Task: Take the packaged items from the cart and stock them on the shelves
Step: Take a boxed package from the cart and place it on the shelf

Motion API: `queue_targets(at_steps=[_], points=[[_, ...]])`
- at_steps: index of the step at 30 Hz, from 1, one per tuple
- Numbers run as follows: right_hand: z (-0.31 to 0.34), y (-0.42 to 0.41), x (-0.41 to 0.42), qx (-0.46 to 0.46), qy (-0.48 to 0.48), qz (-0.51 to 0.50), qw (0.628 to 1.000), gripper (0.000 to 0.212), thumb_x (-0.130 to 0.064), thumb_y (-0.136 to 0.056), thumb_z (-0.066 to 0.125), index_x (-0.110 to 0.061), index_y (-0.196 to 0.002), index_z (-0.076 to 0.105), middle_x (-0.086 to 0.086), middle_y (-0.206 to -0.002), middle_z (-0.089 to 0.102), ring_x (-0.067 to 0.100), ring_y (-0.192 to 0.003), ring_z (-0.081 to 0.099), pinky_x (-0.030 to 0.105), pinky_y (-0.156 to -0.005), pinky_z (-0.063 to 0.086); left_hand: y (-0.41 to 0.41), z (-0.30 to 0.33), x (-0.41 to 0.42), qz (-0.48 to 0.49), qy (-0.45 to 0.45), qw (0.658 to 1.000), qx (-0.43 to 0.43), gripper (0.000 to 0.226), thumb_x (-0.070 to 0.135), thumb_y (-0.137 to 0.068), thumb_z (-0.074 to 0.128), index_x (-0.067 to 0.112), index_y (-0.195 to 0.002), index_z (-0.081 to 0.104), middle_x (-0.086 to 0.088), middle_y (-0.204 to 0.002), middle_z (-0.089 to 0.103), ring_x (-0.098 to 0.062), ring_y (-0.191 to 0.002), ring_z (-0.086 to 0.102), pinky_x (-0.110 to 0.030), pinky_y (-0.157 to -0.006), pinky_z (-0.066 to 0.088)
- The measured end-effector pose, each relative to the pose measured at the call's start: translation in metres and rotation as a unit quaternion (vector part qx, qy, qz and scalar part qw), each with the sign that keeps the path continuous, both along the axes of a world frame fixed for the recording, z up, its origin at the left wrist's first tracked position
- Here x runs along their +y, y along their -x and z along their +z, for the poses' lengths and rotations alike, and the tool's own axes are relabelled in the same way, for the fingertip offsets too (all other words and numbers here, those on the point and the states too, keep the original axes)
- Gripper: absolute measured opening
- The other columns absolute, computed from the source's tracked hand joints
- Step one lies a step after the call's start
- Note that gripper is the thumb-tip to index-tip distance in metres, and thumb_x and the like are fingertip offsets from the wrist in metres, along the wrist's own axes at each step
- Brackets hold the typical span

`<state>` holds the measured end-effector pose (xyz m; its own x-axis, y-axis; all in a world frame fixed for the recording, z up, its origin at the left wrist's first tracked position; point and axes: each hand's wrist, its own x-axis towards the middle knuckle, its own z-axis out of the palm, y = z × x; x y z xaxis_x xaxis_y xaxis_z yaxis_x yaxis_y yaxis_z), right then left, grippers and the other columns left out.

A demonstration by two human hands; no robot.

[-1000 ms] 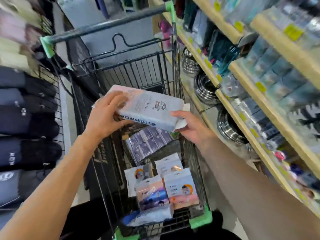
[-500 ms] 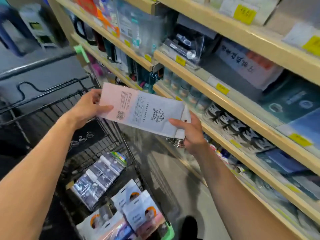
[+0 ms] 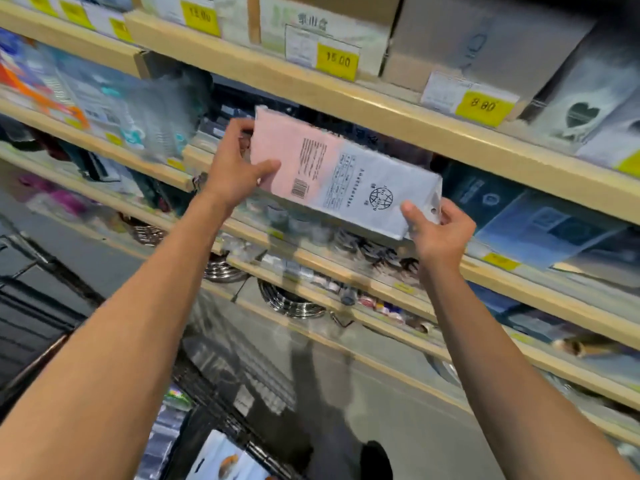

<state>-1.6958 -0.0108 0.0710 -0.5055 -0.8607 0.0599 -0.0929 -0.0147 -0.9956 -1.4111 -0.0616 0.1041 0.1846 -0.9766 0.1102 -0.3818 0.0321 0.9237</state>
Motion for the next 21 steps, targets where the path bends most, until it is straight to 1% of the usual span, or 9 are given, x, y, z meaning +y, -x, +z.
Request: queue_targets(at_steps=[1, 3, 6, 10, 12, 14, 16, 18, 21], points=[[-0.003, 0.007, -0.005, 0.005, 0.002, -0.016, 1.000, 0.067, -0.045, -0.060, 0.088, -0.002, -0.108, 0.070, 0.009, -0.106, 0.074, 0.024, -0.100, 0.072, 0.050, -0.089, 0.059, 0.008, 0.001, -0.011, -0.012, 0.001, 1.000, -0.010, 0.053, 0.005, -0.084, 0.074, 0.014, -0.126, 0.044, -0.010, -0.123, 0.060, -0.022, -0.107, 0.061, -0.036, -0.077, 0.055], [0.005, 0.010, -0.008, 0.030, -0.004, -0.042, 0.999, 0.030, -0.030, -0.070, 0.088, -0.011, -0.082, 0.068, -0.001, -0.081, 0.068, 0.005, -0.073, 0.063, 0.034, -0.071, 0.057, 0.019, 0.004, -0.033, -0.016, -0.017, 1.000, -0.014, 0.063, 0.012, -0.083, 0.078, 0.006, -0.134, 0.042, -0.011, -0.128, 0.061, -0.025, -0.115, 0.061, -0.040, -0.089, 0.055], [0.012, 0.015, -0.017, 0.061, -0.013, -0.092, 0.994, 0.043, -0.021, -0.075, 0.086, -0.022, -0.062, 0.046, -0.010, -0.061, 0.042, 0.000, -0.050, 0.036, 0.021, -0.052, 0.032, 0.030, 0.002, -0.060, 0.010, -0.035, 0.998, -0.044, 0.067, 0.033, -0.070, 0.082, 0.002, -0.123, 0.053, -0.010, -0.120, 0.067, -0.024, -0.110, 0.064, -0.043, -0.095, 0.055], [0.014, 0.024, -0.036, 0.130, -0.062, -0.167, 0.975, 0.022, -0.020, -0.076, 0.085, -0.005, -0.083, 0.070, 0.005, -0.081, 0.068, 0.014, -0.069, 0.056, 0.026, -0.063, 0.044, 0.050, -0.002, -0.082, 0.023, -0.037, 0.991, -0.128, 0.053, 0.028, -0.072, 0.077, 0.000, -0.116, 0.066, -0.017, -0.116, 0.070, -0.031, -0.108, 0.067, -0.045, -0.093, 0.055], [0.014, 0.031, -0.047, 0.181, -0.123, -0.189, 0.957, 0.031, -0.023, -0.079, 0.083, 0.003, -0.093, 0.073, 0.013, -0.092, 0.072, 0.022, -0.079, 0.064, 0.030, -0.069, 0.049, 0.064, -0.005, -0.090, 0.051, -0.033, 0.982, -0.178, 0.046, 0.024, -0.078, 0.069, 0.000, -0.117, 0.065, -0.024, -0.116, 0.068, -0.040, -0.108, 0.065, -0.047, -0.093, 0.053], [0.011, 0.030, -0.049, 0.244, -0.165, -0.174, 0.939, 0.039, -0.033, -0.078, 0.083, 0.002, -0.090, 0.073, 0.014, -0.089, 0.072, 0.028, -0.081, 0.068, 0.032, -0.068, 0.048, 0.074, -0.007, -0.089, 0.091, -0.022, 0.962, -0.258, 0.032, 0.016, -0.085, 0.063, -0.001, -0.113, 0.064, -0.028, -0.113, 0.067, -0.044, -0.105, 0.063, -0.045, -0.089, 0.052], [0.006, 0.029, -0.048, 0.291, -0.179, -0.154, 0.927, 0.042, -0.046, -0.075, 0.083, -0.005, -0.079, 0.074, 0.007, -0.075, 0.069, 0.026, -0.072, 0.066, 0.032, -0.063, 0.044, 0.081, -0.011, -0.090, 0.098, -0.003, 0.950, -0.297, 0.029, 0.021, -0.087, 0.067, 0.002, -0.110, 0.066, -0.025, -0.110, 0.069, -0.041, -0.101, 0.066, -0.043, -0.085, 0.052], [0.002, 0.026, -0.046, 0.305, -0.183, -0.157, 0.921, 0.045, -0.052, -0.074, 0.081, -0.008, -0.075, 0.073, 0.005, -0.071, 0.067, 0.025, -0.068, 0.064, 0.032, -0.061, 0.042, 0.085, -0.015, -0.090, 0.069, 0.018, 0.954, -0.292, 0.041, 0.036, -0.083, 0.074, 0.008, -0.111, 0.068, -0.018, -0.112, 0.071, -0.037, -0.099, 0.068, -0.040, -0.084, 0.056], [0.000, 0.020, -0.049, 0.305, -0.199, -0.193, 0.911, 0.044, -0.048, -0.075, 0.082, -0.006, -0.083, 0.072, 0.010, -0.084, 0.072, 0.028, -0.080, 0.068, 0.035, -0.068, 0.046, 0.087, -0.021, -0.093, 0.060, 0.040, 0.969, -0.236, 0.053, 0.043, -0.077, 0.077, 0.010, -0.117, 0.066, -0.013, -0.119, 0.070, -0.033, -0.103, 0.068, -0.039, -0.088, 0.056]])
